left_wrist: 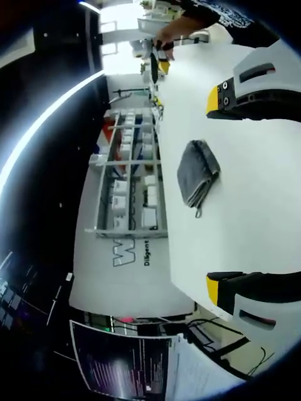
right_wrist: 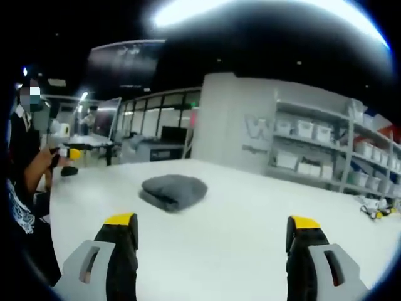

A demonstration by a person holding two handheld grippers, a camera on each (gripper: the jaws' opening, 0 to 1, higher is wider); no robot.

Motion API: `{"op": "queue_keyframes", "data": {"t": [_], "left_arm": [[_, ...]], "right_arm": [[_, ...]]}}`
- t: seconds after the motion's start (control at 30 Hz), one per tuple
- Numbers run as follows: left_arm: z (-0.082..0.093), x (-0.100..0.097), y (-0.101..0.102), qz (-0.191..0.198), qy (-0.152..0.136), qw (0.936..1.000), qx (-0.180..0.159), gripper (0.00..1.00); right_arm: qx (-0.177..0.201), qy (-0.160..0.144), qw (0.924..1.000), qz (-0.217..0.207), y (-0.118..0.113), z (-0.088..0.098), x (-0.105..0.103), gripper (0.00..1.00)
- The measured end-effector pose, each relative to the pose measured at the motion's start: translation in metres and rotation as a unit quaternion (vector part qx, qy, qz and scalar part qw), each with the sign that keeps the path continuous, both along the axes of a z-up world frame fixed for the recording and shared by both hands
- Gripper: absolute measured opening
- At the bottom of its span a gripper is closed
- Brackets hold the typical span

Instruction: Open the folded towel by lifting each exposed corner and separating the folded layers until the towel lies flat within the target outline without major curled edges

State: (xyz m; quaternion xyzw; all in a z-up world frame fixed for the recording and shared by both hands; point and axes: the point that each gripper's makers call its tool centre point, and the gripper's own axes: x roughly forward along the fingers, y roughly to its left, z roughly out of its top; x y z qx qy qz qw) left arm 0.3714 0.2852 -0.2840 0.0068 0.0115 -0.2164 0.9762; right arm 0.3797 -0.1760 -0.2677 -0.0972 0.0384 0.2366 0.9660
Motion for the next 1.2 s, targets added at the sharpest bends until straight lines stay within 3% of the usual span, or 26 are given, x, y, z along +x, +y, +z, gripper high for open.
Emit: {"op": "queue_keyframes", "data": {"t": [0.13,0.2,0.33,0.53,0.67,1.0,1.07,1.2], "left_arm": [[0.002,-0.001,0.0,0.0,-0.005,1.0,0.002,1.0],[0.003,-0.002,-0.001,-0.002,-0.006,1.0,0.004,1.0],[0.004,-0.003,-0.007,-0.014,-0.006,0.9999,0.001,1.0],[-0.001,-0.002,-0.009,-0.018,-0.003,0.9998,0.003,1.0],[-0.004,-0.001,-0.008,-0.015,0.004,0.9999,0.002,1.0],[-0.014,0.005,-0.009,-0.011,0.016,0.9998,0.001,1.0],[-0.013,0.005,-0.01,-0.013,0.017,0.9998,0.003,1.0],[-0.004,0.003,-0.012,-0.017,0.007,0.9998,0.003,1.0]], "right_arm": [[-0.007,0.002,1.0,0.004,0.0,0.006,-0.002,0.99],[-0.004,0.006,0.9998,0.02,0.003,0.019,-0.003,0.99],[-0.038,0.011,0.9988,0.028,0.006,0.025,-0.004,0.99],[-0.058,0.017,0.9971,0.045,0.01,0.035,-0.004,0.99],[-0.104,0.019,0.9924,0.063,0.014,0.048,-0.003,0.99],[-0.14,0.02,0.9833,0.115,0.038,0.083,0.001,0.99],[-0.138,0.022,0.983,0.119,0.04,0.088,0.003,0.99],[-0.174,0.015,0.9767,0.125,0.046,0.093,0.004,0.99]]}}
